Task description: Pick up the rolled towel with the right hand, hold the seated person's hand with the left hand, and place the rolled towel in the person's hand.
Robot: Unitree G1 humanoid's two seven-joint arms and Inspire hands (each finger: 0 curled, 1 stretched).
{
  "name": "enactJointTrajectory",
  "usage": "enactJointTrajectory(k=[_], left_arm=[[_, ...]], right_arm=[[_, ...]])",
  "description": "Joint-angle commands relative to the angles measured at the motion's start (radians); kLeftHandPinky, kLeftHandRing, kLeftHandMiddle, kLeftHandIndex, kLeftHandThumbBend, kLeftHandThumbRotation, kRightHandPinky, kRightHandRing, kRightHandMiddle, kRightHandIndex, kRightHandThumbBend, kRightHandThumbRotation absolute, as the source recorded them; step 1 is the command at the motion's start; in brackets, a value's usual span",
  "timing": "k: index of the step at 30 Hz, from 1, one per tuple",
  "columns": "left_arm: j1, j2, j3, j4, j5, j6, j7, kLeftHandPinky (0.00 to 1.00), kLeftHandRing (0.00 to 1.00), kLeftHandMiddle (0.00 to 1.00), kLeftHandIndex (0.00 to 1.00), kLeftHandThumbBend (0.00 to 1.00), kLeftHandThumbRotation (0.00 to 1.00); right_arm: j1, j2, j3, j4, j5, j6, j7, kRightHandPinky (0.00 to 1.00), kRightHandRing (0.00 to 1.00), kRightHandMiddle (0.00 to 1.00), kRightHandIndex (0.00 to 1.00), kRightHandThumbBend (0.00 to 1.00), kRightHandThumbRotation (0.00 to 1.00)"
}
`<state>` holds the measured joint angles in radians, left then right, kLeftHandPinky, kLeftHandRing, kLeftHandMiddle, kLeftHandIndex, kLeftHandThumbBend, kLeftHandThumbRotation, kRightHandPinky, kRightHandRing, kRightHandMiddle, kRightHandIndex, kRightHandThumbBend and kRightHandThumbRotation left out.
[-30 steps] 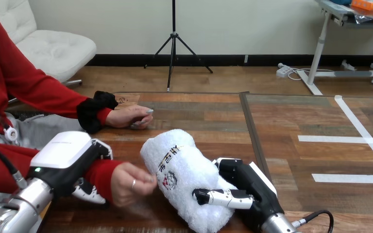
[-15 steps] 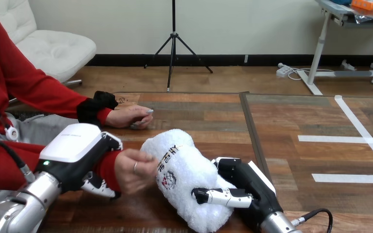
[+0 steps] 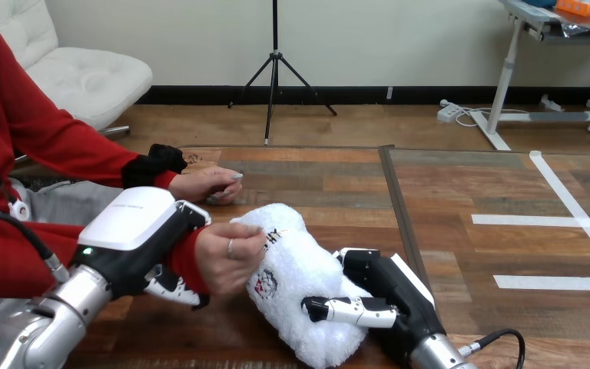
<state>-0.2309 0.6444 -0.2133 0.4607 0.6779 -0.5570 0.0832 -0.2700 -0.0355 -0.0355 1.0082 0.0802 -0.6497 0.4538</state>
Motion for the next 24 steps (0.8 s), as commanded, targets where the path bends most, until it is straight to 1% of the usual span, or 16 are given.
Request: enactJointTrajectory(k=[1, 6, 15, 24], left_arm=[[-0.160, -0.086, -0.004, -0.200, -0.059, -0.071, 0.009, 0.30, 0.33, 0.38, 0.40, 0.83, 0.00], [-0.161, -0.089, -0.005, -0.202, -0.058, -0.069, 0.005, 0.30, 0.33, 0.38, 0.40, 0.82, 0.00], [-0.160, -0.094, -0.004, -0.205, -0.058, -0.070, -0.004, 0.30, 0.34, 0.38, 0.40, 0.83, 0.00], [-0.157, -0.099, -0.004, -0.205, -0.062, -0.072, -0.002, 0.30, 0.33, 0.38, 0.39, 0.84, 0.00]], right_arm=[[-0.173, 0.048, -0.006, -0.027, 0.020, -0.079, 0.003, 0.03, 0.07, 0.10, 0.08, 0.48, 0.00], [-0.164, 0.052, -0.001, -0.049, 0.024, -0.080, 0.012, 0.04, 0.07, 0.10, 0.08, 0.48, 0.00], [-0.149, 0.051, 0.009, -0.086, 0.009, -0.086, -0.005, 0.04, 0.07, 0.10, 0.08, 0.48, 0.00], [-0.129, 0.046, 0.018, -0.134, 0.011, -0.082, -0.001, 0.03, 0.07, 0.11, 0.08, 0.49, 0.00]])
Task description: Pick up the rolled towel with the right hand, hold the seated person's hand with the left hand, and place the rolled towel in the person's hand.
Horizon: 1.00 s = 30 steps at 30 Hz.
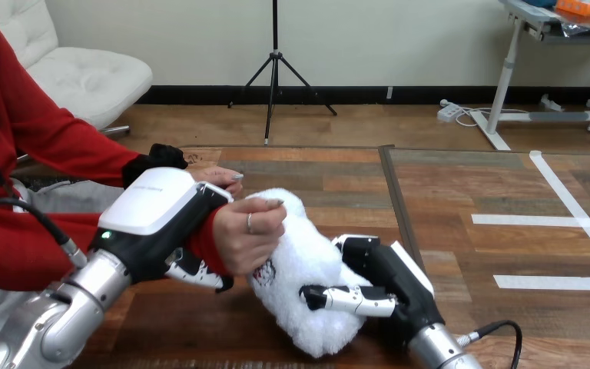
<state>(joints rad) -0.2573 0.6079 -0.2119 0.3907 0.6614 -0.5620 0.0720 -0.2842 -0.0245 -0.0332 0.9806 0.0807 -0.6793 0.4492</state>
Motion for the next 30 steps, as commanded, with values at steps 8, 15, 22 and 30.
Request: enactJointTrajectory(k=[8, 15, 22, 30], left_arm=[[-0.127, -0.065, -0.008, -0.137, -0.043, -0.065, 0.016, 0.30, 0.33, 0.38, 0.39, 0.85, 0.00], [-0.121, -0.067, -0.006, -0.142, -0.039, -0.061, 0.016, 0.30, 0.33, 0.37, 0.39, 0.85, 0.00], [-0.112, -0.070, 0.002, -0.139, -0.043, -0.070, 0.015, 0.30, 0.33, 0.38, 0.40, 0.85, 0.00], [-0.105, -0.072, 0.009, -0.137, -0.045, -0.076, 0.013, 0.30, 0.33, 0.38, 0.40, 0.85, 0.00]], right_arm=[[-0.083, 0.034, 0.022, -0.192, 0.031, -0.034, 0.024, 0.03, 0.08, 0.11, 0.09, 0.49, 0.00], [-0.047, 0.030, 0.030, -0.282, 0.048, -0.021, 0.040, 0.03, 0.07, 0.11, 0.09, 0.49, 0.00], [-0.007, 0.022, 0.045, -0.378, 0.076, -0.046, 0.068, 0.03, 0.07, 0.10, 0.08, 0.50, 0.00], [0.043, 0.001, 0.067, -0.500, 0.098, -0.058, 0.093, 0.02, 0.07, 0.10, 0.08, 0.50, 0.00]])
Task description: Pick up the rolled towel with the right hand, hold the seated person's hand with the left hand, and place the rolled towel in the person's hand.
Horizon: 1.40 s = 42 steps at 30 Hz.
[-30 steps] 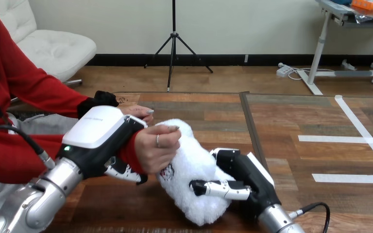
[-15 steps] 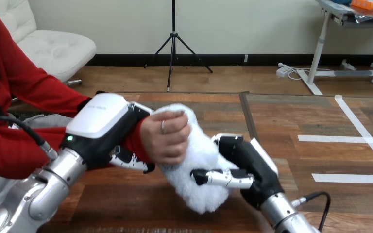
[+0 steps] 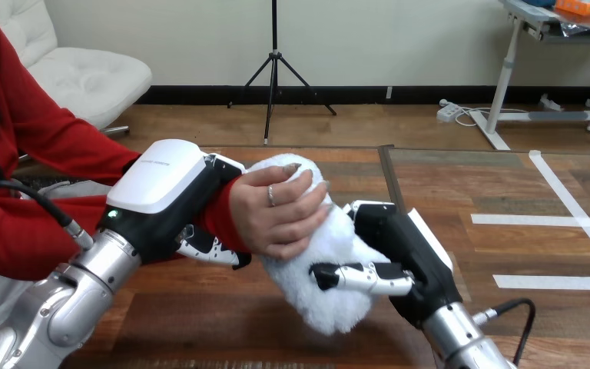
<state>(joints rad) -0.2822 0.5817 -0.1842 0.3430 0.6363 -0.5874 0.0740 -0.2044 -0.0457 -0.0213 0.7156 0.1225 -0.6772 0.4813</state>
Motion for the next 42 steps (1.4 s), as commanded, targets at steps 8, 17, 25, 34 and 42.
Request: enactJointTrajectory(k=[8, 17, 25, 34, 42], left_arm=[[-0.076, -0.046, -0.016, -0.089, -0.015, -0.051, 0.015, 0.30, 0.33, 0.39, 0.41, 0.86, 0.00], [-0.073, -0.050, -0.013, -0.086, -0.025, -0.050, 0.011, 0.31, 0.34, 0.39, 0.41, 0.86, 0.00], [-0.073, -0.050, -0.013, -0.080, -0.027, -0.055, 0.010, 0.31, 0.34, 0.39, 0.41, 0.85, 0.00], [-0.072, -0.050, -0.013, -0.080, -0.025, -0.056, 0.011, 0.31, 0.34, 0.39, 0.40, 0.85, 0.00], [-0.070, -0.051, -0.013, -0.079, -0.027, -0.057, 0.011, 0.31, 0.34, 0.39, 0.40, 0.85, 0.00]], right_arm=[[0.014, 0.003, 0.071, -0.361, 0.034, -0.099, 0.042, 0.02, 0.07, 0.10, 0.09, 0.52, 0.00], [0.053, -0.016, 0.082, -0.452, 0.017, -0.117, 0.038, 0.03, 0.07, 0.11, 0.10, 0.55, 0.00], [0.085, -0.019, 0.087, -0.507, 0.007, -0.120, 0.028, 0.04, 0.09, 0.12, 0.10, 0.56, 0.00], [0.109, -0.027, 0.093, -0.558, -0.019, -0.133, 0.008, 0.04, 0.09, 0.12, 0.10, 0.56, 0.00], [0.121, -0.030, 0.096, -0.582, -0.040, -0.143, -0.008, 0.04, 0.08, 0.12, 0.11, 0.56, 0.00]])
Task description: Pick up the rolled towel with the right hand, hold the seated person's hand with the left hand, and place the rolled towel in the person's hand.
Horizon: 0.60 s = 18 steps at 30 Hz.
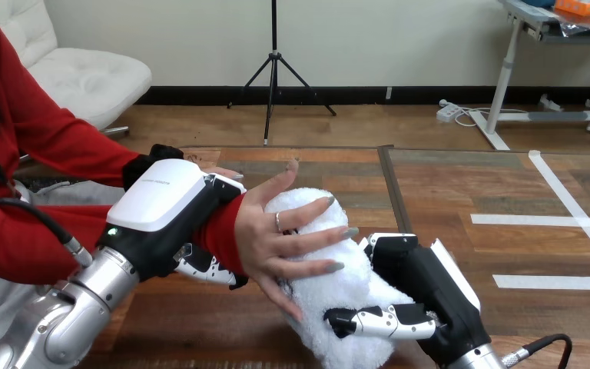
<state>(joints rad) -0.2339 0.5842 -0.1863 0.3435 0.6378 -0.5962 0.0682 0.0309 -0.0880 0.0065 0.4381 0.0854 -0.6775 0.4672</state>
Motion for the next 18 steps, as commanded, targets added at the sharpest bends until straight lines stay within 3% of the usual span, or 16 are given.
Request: enactJointTrajectory(k=[1, 18], left_arm=[[-0.118, -0.053, -0.011, -0.080, -0.028, -0.048, 0.017, 0.31, 0.34, 0.39, 0.40, 0.85, 0.00], [-0.118, -0.051, -0.011, -0.080, -0.022, -0.046, 0.019, 0.31, 0.34, 0.39, 0.41, 0.84, 0.00]], right_arm=[[-0.111, 0.012, 0.070, -0.310, -0.003, -0.140, 0.005, 0.04, 0.08, 0.12, 0.11, 0.56, 0.00], [-0.100, 0.008, 0.079, -0.342, -0.014, -0.132, -0.011, 0.03, 0.07, 0.11, 0.10, 0.56, 0.00]])
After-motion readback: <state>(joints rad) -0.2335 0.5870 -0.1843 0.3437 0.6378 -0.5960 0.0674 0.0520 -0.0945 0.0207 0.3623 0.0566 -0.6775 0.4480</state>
